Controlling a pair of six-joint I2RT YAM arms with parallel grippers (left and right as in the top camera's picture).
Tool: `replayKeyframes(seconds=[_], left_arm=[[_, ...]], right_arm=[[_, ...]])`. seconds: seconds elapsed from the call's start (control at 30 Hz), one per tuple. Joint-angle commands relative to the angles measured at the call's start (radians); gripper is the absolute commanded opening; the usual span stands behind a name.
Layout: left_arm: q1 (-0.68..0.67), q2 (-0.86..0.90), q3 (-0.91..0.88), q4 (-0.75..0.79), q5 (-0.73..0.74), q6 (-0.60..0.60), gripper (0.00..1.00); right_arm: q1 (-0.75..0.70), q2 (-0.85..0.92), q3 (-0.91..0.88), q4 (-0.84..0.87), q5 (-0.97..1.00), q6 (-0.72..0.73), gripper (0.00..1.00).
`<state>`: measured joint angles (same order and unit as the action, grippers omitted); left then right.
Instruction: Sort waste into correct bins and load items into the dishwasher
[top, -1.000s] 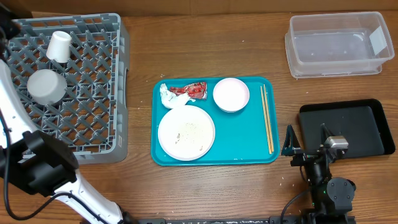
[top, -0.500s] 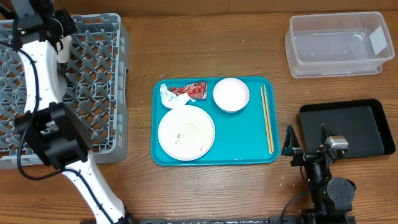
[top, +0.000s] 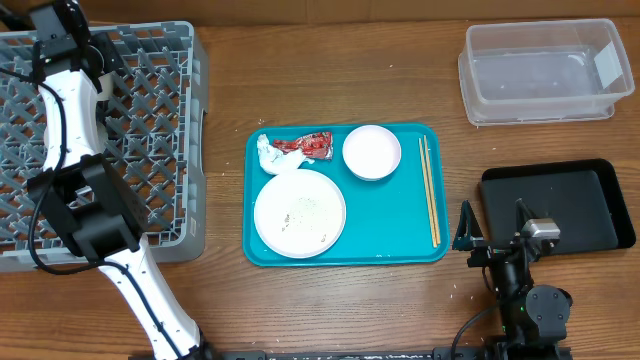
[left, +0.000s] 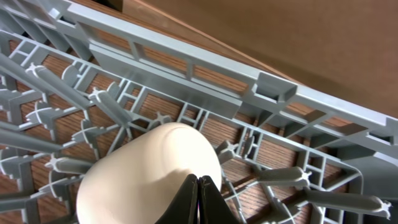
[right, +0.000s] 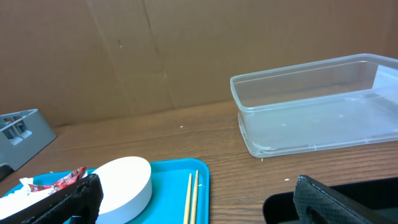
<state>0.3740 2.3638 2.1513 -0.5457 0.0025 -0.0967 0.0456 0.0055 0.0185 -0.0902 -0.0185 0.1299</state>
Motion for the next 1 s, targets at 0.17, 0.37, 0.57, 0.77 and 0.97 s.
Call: replayKeyframes(seconds=[0.17,0.37,0.57,0.77,0.97], left_arm=[[0.026,0.032,0.005,-0.029,-0.021,0.023,0.06],[0.055,0.032,0.006,-0.075,-0.068,0.022,0.05],[0.095,0.023,0.006,-0.124,-0.108,0.011,0.04],[0.102,-0.045,0.006,-0.103,-0.050,0.012,0.04],[0.062,-0.096,0.006,-0.007,0.208,0.012,0.04]], right_arm=[[-0.001,-0.003,-0.010,0.006,0.006,-0.003,1.00],[-0.001,-0.003,-0.010,0.006,0.006,-0.003,1.00],[-0.001,-0.003,-0.010,0.006,0.006,-0.003,1.00],[-0.001,-0.003,-0.010,0.006,0.006,-0.003,1.00],[-0.001,-0.003,-0.010,0.006,0.006,-0.003,1.00]])
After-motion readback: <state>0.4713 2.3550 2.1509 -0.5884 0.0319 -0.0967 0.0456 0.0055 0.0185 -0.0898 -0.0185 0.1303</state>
